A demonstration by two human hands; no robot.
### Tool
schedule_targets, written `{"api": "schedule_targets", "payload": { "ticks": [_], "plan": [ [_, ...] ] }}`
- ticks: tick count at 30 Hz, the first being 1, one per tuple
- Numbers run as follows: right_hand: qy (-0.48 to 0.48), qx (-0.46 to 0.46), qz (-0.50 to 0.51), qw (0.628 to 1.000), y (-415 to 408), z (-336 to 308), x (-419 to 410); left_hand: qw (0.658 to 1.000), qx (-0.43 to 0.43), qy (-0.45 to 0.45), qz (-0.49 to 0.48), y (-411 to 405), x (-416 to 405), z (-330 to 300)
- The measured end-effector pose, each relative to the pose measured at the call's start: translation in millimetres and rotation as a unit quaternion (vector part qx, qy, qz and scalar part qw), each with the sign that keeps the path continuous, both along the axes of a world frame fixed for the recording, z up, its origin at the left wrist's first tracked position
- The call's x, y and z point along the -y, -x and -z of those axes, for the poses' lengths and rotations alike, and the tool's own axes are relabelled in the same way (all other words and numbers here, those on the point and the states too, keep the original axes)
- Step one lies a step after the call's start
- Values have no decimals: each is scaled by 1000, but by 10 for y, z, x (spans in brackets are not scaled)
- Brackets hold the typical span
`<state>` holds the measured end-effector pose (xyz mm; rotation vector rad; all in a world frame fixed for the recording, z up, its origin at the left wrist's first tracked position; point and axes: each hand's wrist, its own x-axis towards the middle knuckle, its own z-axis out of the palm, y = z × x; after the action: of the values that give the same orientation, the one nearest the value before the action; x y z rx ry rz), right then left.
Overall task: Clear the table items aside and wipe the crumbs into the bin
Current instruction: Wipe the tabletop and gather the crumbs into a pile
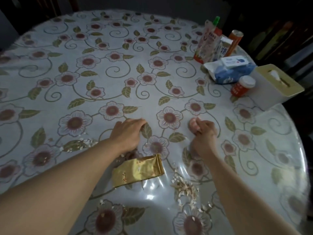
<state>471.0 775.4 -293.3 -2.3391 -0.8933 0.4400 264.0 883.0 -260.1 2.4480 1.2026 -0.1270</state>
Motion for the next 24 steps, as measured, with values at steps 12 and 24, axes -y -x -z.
{"api": "schedule_targets", "payload": {
  "ticks": [12,24],
  "plan": [
    [-98,-199,-146,964,1200,-487,-28,998,-27,50,1,192,60,-198],
    [29,-55,286,956,706,-217,1688,993,-54,53,86,339,600,13]
  ]
}}
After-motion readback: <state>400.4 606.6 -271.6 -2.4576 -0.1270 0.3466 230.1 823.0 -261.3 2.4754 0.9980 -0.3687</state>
